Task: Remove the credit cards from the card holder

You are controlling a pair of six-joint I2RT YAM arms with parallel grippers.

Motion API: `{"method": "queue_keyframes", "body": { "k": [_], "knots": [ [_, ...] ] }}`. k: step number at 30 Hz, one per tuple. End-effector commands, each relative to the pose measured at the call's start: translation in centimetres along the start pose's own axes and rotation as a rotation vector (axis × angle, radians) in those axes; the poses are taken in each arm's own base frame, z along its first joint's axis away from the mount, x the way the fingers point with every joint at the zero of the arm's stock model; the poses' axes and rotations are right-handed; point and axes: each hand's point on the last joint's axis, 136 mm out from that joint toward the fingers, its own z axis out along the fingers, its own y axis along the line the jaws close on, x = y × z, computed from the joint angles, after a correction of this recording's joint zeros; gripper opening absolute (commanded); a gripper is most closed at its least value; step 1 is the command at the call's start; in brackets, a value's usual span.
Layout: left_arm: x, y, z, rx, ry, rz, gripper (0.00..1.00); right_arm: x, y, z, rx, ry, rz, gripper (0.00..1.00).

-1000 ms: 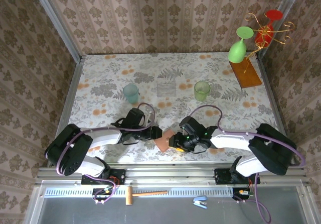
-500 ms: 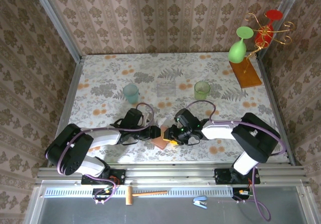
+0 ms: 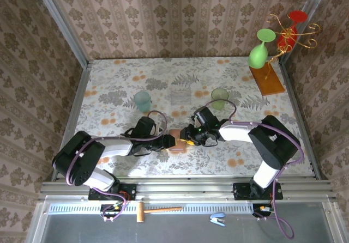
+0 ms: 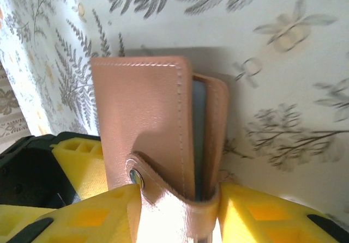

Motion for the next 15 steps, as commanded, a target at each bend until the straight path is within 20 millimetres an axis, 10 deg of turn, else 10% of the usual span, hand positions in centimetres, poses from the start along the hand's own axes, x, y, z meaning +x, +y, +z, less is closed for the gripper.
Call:
{"method": "queue_keyframes", "body": {
  "k": [1,15],
  "knots": [
    [-0.7,1.3,1.2,-0.054,-0.023,0.015,0.49,-0.2,0.3,-1.1,0.013,-0.004,-0.048,0.41],
    [-1.2,3.3,-1.9,-0.218,-0.086,0.014,0.54,-2.6,0.3,-4.6,0.102,-0.067,-0.138,0.45]
  ]
}}
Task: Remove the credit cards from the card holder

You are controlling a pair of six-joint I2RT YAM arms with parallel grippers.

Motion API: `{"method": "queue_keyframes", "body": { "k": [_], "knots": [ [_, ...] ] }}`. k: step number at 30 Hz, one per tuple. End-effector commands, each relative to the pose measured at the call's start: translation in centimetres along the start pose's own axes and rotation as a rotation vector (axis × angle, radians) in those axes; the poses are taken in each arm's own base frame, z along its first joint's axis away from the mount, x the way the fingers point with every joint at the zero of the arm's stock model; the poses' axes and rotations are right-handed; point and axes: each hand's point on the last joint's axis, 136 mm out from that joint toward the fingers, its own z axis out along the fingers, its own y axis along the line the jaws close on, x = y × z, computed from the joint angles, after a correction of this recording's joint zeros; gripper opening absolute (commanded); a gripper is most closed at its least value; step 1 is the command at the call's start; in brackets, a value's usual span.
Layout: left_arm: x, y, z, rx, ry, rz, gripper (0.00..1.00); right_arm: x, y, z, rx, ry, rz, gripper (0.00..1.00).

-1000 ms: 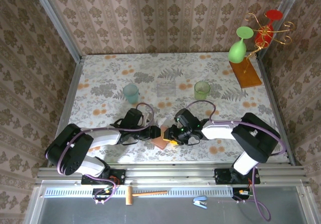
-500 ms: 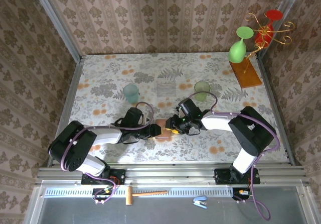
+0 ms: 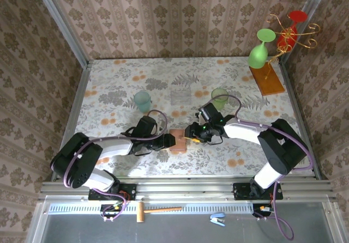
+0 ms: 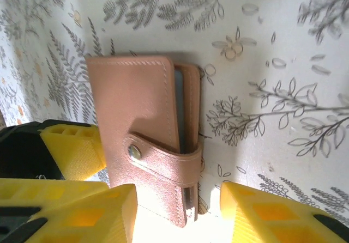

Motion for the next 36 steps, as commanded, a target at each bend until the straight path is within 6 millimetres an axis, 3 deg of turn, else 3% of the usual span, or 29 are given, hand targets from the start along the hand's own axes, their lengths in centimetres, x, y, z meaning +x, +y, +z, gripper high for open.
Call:
{"method": "queue_keyframes", "body": {
  "k": [1,6,16,24,36],
  "knots": [
    [-0.5,2.7,-1.2,-0.131,-0.045,0.002,0.54,-2.1,0.9,-2.0,0.033,-0.051,-0.073,0.45],
    [-1.4,2.8,-2.9,-0.146,-0.092,0.009,0.54,-5.8,2.5,-3.7,0.057,-0.103,-0.134,0.45],
    [-1.9,3.3,-5.5,-0.164,-0.167,0.011,0.55,-16.8,4.1,-6.7,0.209,-0.273,-0.228,0.40],
    [-1.3,4.0,-7.0,-0.180,-0.212,-0.006,0.55,-22.8,3.8,-5.5,0.286,-0.297,-0.248,0.35],
    [-0.8,5.1,-8.8,-0.191,-0.271,-0.039,0.55,-27.1,1.8,-1.9,0.364,-0.288,-0.266,0.28]
  ]
}}
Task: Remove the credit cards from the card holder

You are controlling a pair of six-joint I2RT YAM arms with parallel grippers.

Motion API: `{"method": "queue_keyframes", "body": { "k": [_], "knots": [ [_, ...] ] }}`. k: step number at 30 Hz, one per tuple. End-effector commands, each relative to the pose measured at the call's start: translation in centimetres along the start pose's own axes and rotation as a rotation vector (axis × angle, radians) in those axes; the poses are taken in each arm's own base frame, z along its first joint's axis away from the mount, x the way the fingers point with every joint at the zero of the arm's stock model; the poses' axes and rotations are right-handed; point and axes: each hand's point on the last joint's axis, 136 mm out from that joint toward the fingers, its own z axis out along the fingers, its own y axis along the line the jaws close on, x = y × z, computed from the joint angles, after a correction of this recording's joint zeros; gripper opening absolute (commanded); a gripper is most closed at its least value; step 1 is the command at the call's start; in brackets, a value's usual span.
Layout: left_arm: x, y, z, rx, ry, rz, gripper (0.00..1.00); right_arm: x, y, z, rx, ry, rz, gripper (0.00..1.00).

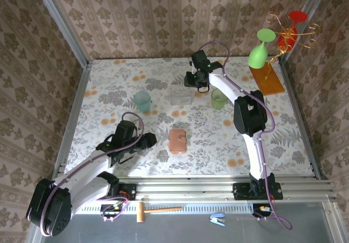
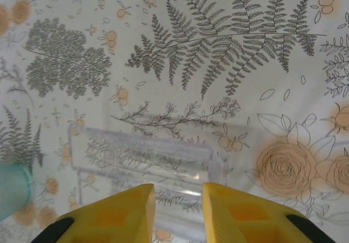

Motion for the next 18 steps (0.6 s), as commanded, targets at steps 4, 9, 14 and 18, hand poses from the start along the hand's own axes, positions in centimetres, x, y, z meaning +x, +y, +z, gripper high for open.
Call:
{"method": "queue_keyframes", "body": {
  "k": [4,9,14,18],
  "knots": [
    [0.7,1.6,-0.3,-0.026,-0.006,-0.046,0.55,0.3,-1.5,1.8,0.059,0.041,-0.016,0.27],
    [0.9,1.8,-0.2,-0.021,-0.009,-0.062,0.55,0.7,-1.8,2.9,0.064,0.052,-0.013,0.26],
    [1.0,1.8,-0.2,-0.020,-0.007,-0.063,0.55,0.9,-2.1,3.5,0.077,0.056,-0.013,0.24],
    [1.0,1.8,-0.2,-0.018,-0.007,-0.065,0.55,0.9,-2.3,3.5,0.083,0.056,-0.013,0.23]
  ]
}}
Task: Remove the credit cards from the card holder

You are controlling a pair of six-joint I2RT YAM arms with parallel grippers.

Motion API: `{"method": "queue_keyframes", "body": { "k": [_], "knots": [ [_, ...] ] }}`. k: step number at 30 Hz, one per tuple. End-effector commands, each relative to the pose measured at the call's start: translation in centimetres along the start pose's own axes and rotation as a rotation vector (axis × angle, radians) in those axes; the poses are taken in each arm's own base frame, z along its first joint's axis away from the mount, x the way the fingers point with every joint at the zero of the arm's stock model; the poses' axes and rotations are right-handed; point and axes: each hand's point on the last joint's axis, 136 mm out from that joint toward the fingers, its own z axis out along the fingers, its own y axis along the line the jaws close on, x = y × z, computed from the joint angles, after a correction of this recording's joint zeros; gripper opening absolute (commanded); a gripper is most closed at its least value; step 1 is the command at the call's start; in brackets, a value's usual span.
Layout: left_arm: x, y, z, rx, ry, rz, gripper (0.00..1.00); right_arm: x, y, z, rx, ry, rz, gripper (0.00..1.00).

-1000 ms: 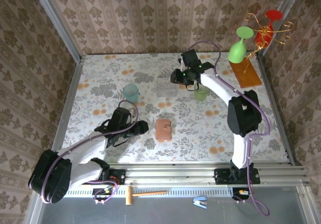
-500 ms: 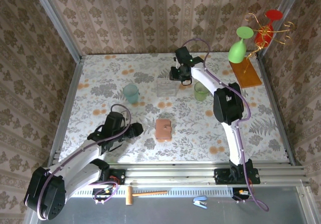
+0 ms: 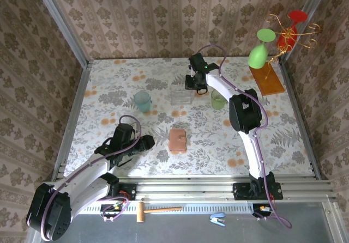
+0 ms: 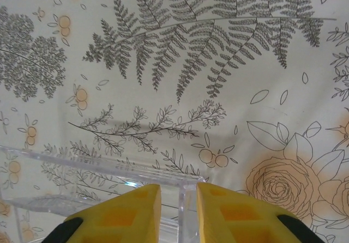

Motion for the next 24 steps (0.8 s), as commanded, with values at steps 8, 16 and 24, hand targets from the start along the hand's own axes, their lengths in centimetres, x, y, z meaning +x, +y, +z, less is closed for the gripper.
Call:
{"method": "queue_keyframes", "body": {
  "k": [8,16,24],
  "knots": [
    [0.5,0.8,0.0,-0.006,-0.002,-0.029,0.55,-0.1,-0.7,0.2,0.035,0.003,-0.005,0.16],
    [0.4,0.8,0.2,0.002,-0.009,-0.030,0.55,0.6,-0.9,-1.4,0.054,-0.012,0.027,0.13],
    [0.4,0.8,0.3,0.013,-0.012,-0.029,0.55,2.7,-0.7,-3.1,0.071,-0.033,0.052,0.12]
  ]
}}
